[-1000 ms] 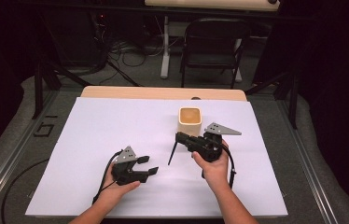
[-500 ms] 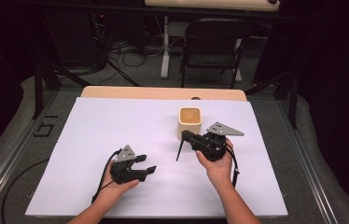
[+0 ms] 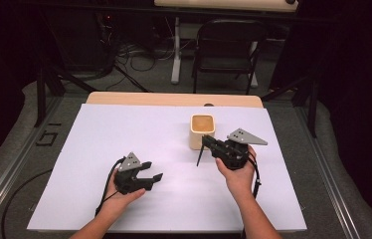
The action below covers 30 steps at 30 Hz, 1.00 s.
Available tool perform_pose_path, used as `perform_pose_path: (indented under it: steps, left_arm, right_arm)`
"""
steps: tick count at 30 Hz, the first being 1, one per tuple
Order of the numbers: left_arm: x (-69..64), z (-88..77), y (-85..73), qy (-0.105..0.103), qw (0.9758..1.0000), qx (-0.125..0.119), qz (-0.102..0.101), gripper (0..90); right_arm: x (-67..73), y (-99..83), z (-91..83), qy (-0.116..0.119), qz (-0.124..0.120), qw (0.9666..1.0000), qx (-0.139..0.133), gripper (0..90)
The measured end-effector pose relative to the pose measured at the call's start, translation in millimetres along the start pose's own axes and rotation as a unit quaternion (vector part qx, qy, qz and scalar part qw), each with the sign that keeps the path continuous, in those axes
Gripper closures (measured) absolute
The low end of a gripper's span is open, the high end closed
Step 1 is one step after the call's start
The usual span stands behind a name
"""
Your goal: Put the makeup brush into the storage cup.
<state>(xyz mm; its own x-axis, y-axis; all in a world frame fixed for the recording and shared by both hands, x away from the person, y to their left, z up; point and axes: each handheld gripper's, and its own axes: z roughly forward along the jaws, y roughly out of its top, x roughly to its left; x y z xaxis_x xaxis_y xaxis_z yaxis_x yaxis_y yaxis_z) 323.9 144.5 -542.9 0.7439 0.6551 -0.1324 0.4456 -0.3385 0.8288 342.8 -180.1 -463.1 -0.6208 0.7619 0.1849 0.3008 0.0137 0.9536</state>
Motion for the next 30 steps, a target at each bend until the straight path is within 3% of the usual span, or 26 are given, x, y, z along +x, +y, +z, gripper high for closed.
perform_pose_path:
  steps: [9, 16, 30]
  left_arm:
    - [4.6, -1.9, -0.9, 0.013, 0.9999, 0.008, -0.002, 35.7]
    - [9.7, -3.8, -1.7, 0.022, 0.9995, 0.012, -0.019, 30.7]
    - [19.9, -8.7, -2.2, 0.039, 0.9987, -0.002, -0.032, 22.1]
  right_arm:
    - [-3.1, 1.4, -3.6, -0.010, -0.004, 0.9999, 0.007, 84.1]
    - [-4.5, 2.0, -5.6, -0.021, -0.013, 0.9997, 0.004, 84.1]
    - [-12.4, 3.6, -10.1, -0.048, -0.017, 0.9987, 0.003, 84.1]
